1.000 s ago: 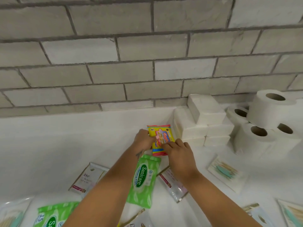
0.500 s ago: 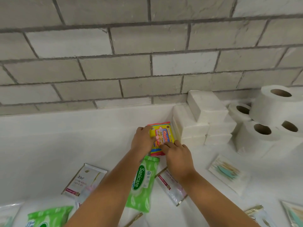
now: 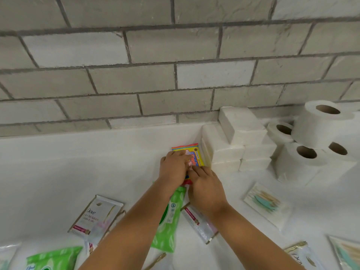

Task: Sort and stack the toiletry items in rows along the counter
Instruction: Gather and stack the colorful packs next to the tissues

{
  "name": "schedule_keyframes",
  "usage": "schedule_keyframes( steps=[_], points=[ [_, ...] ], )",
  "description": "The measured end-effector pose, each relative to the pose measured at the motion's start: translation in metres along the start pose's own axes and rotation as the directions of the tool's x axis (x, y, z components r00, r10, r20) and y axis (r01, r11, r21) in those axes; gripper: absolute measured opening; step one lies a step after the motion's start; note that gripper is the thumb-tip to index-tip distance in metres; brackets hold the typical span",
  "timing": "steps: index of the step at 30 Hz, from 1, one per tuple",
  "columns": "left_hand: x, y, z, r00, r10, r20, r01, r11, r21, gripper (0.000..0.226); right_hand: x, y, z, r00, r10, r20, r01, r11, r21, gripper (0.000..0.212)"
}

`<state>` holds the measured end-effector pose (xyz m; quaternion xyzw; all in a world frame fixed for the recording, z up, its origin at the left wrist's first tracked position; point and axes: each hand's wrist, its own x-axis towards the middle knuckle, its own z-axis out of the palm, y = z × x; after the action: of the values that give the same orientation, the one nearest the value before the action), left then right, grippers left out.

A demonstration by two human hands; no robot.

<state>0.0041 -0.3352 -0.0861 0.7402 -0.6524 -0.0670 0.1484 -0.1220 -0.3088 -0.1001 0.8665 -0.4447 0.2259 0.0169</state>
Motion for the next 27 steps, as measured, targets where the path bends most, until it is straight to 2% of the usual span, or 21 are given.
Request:
schedule_keyframes(
  steps=[2, 5, 8, 11, 14, 18, 19, 21, 23, 27],
  points=[
    [0.0, -0.001, 0.002, 1.0, 0.004, 0.004, -0.004, 1.0, 0.03, 0.038, -0.002, -0.001, -0.001, 0.999, 0.016, 0.037, -0.017, 1.0, 0.023, 0.04],
    [-0.001, -0.001, 0.002, 1.0, 0.003, 0.012, -0.004, 0.998, 0.07, 0.038, -0.004, -0.003, -0.005, 0.997, 0.032, 0.073, -0.034, 0.999, 0.038, 0.048],
    [0.0, 0.003, -0.001, 0.999, 0.021, 0.026, -0.025, 0.989, 0.144, 0.04, -0.005, -0.005, -0.01, 0.994, 0.053, 0.093, -0.059, 0.996, 0.069, 0.044],
    [0.007, 0.006, -0.004, 0.995, 0.09, 0.052, -0.094, 0.992, 0.08, 0.044, -0.007, -0.002, -0.008, 0.989, 0.086, 0.12, -0.105, 0.982, 0.159, 0.039],
    [0.015, 0.003, -0.004, 0.97, 0.188, 0.156, -0.189, 0.982, -0.006, 0.047, -0.01, -0.003, -0.001, 0.98, 0.1, 0.169, -0.126, 0.981, 0.15, 0.051],
    [0.016, 0.0, -0.003, 0.918, 0.248, 0.308, -0.284, 0.956, 0.077, 0.048, -0.01, -0.006, 0.006, 0.921, 0.117, 0.371, -0.136, 0.99, 0.026, 0.062],
    [0.017, 0.0, -0.004, 0.915, 0.252, 0.316, -0.296, 0.95, 0.099, 0.048, -0.009, -0.006, 0.009, 0.917, 0.118, 0.381, -0.129, 0.992, 0.002, 0.059],
    [0.017, -0.001, -0.005, 0.911, 0.25, 0.327, -0.304, 0.944, 0.126, 0.048, -0.01, -0.006, 0.011, 0.943, 0.111, 0.314, -0.11, 0.994, -0.02, 0.051],
    [0.017, -0.001, -0.004, 0.907, 0.245, 0.341, -0.307, 0.941, 0.141, 0.048, -0.011, -0.005, 0.007, 0.95, 0.091, 0.297, -0.109, 0.993, 0.045, 0.052],
    [0.018, 0.001, -0.004, 0.899, 0.244, 0.364, -0.331, 0.923, 0.198, 0.05, -0.014, 0.001, -0.003, 0.926, 0.045, 0.375, -0.072, 0.996, 0.058, 0.061]
  ],
)
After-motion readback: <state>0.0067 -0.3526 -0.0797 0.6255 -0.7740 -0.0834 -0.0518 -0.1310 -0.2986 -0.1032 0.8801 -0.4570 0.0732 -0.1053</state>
